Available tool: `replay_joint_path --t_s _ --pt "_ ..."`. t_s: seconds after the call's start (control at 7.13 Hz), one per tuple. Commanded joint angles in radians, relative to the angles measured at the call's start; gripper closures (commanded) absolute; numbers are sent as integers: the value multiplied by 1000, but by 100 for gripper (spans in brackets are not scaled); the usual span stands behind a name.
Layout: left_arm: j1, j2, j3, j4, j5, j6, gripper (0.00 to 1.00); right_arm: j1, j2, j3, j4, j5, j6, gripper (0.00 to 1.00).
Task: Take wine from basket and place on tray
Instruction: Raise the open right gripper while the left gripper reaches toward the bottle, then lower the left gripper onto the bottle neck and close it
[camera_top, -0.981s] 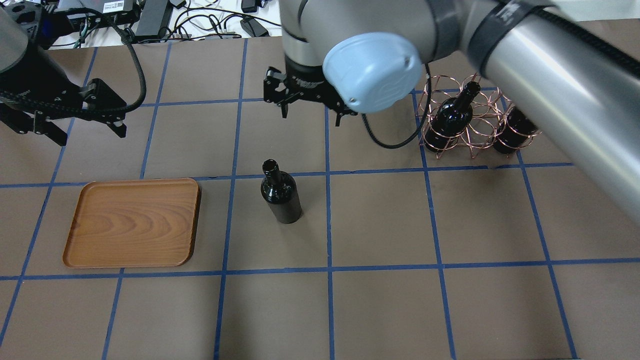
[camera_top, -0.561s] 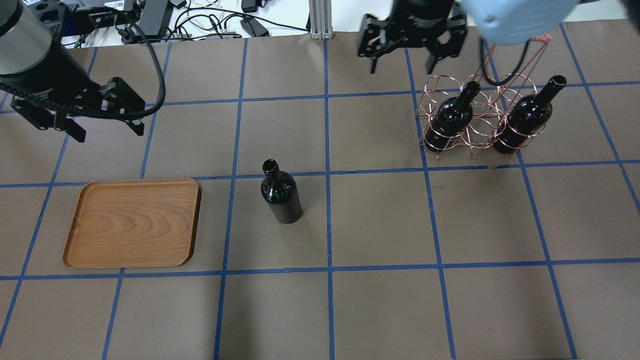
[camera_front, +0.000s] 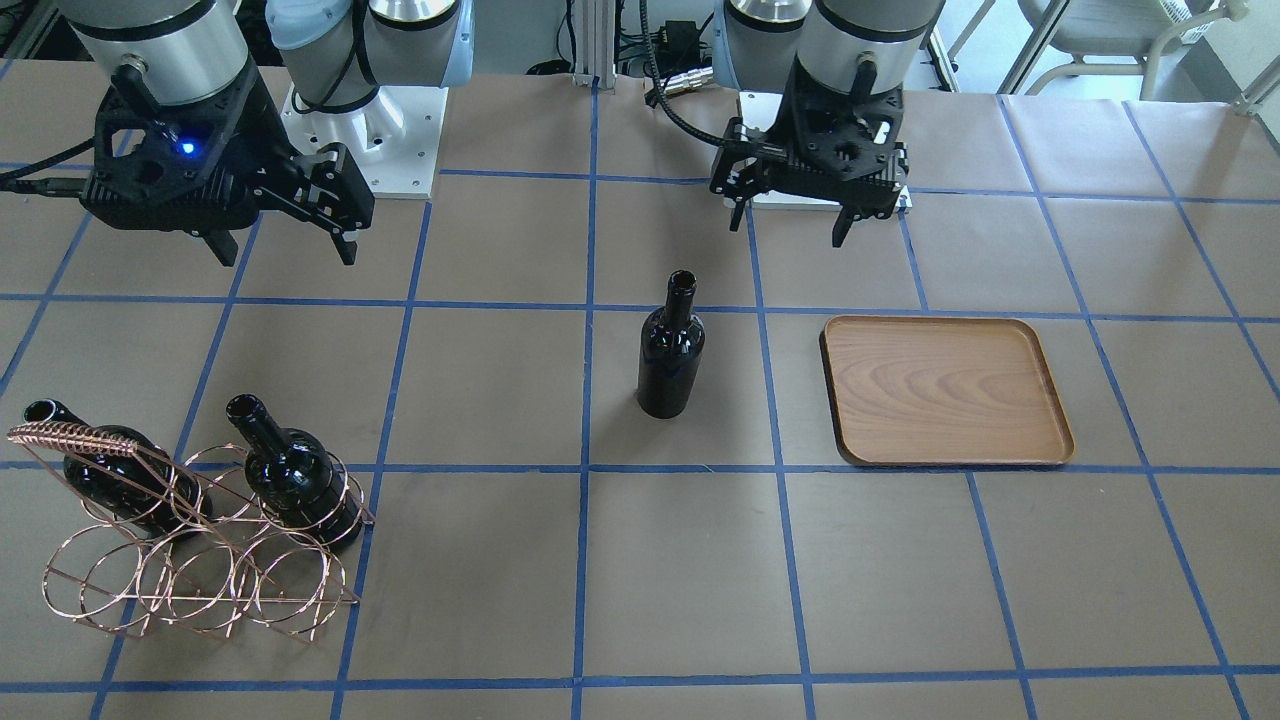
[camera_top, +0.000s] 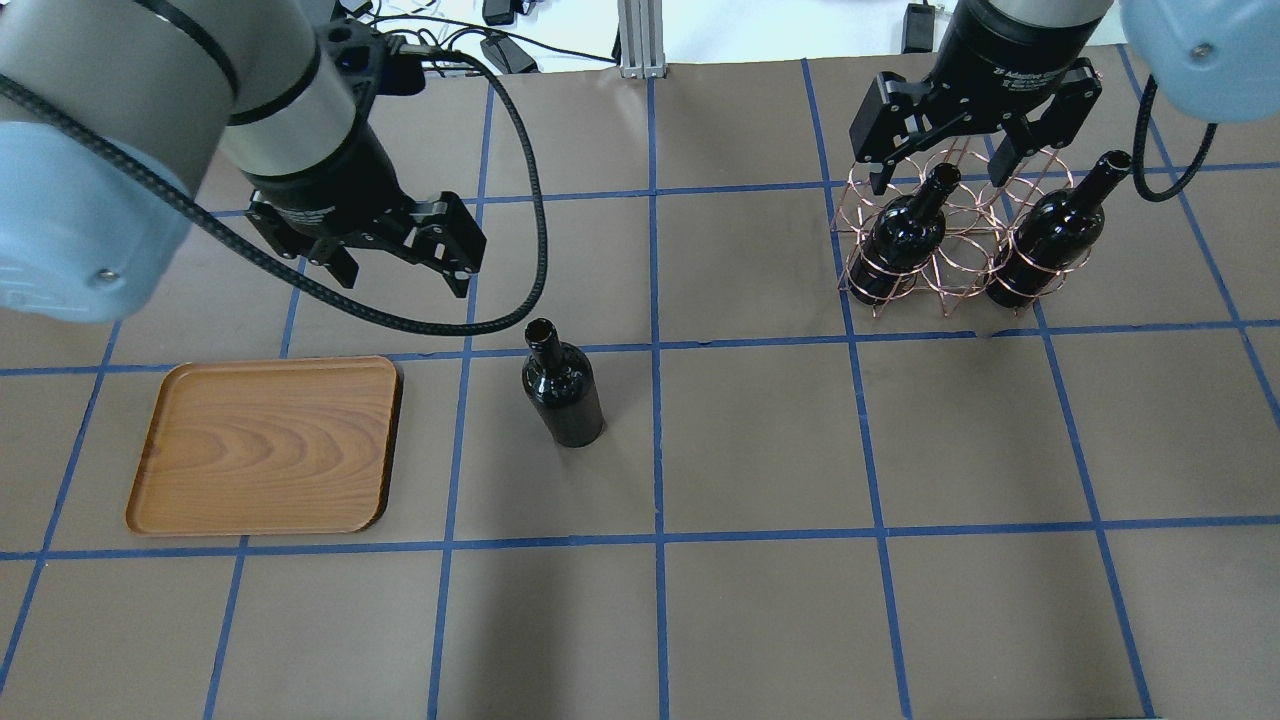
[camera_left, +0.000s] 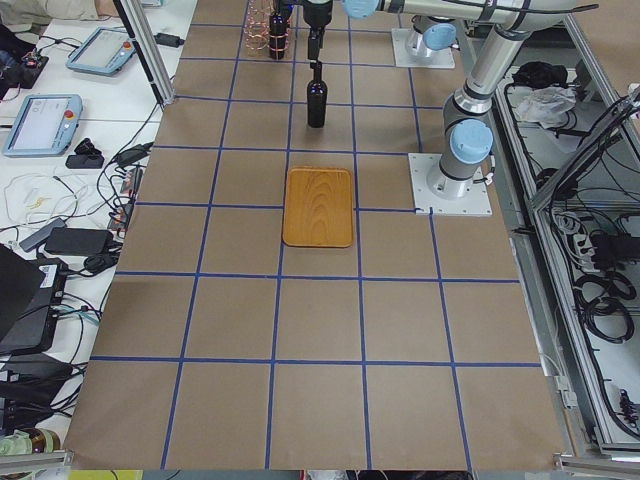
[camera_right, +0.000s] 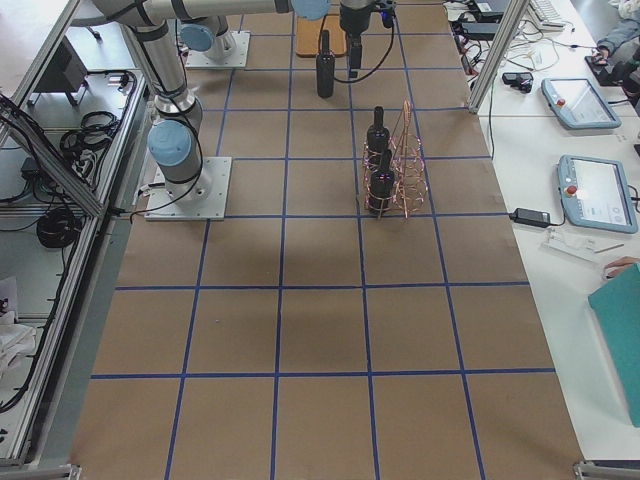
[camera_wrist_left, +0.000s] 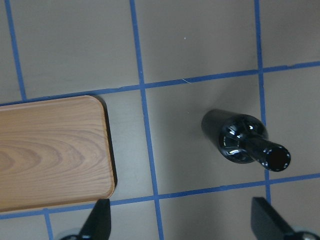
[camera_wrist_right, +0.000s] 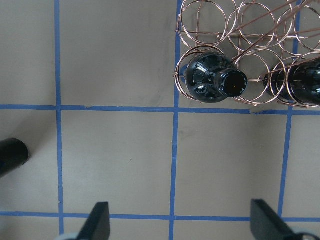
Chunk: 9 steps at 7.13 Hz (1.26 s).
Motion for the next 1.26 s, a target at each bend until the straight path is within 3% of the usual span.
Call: replay_joint_path --t_s 0.0,0.7,1.12 --pt "-90 -61 -6 62 1 -45 0 20 -7 18 -4 -29 -9 0" --pt "-100 -124 -127 203 -53 -20 3 22 -20 22 3 -33 -21 0" --pt "-100 -138 -127 189 -56 -29 35 21 -45 19 -1 -32 -34 0"
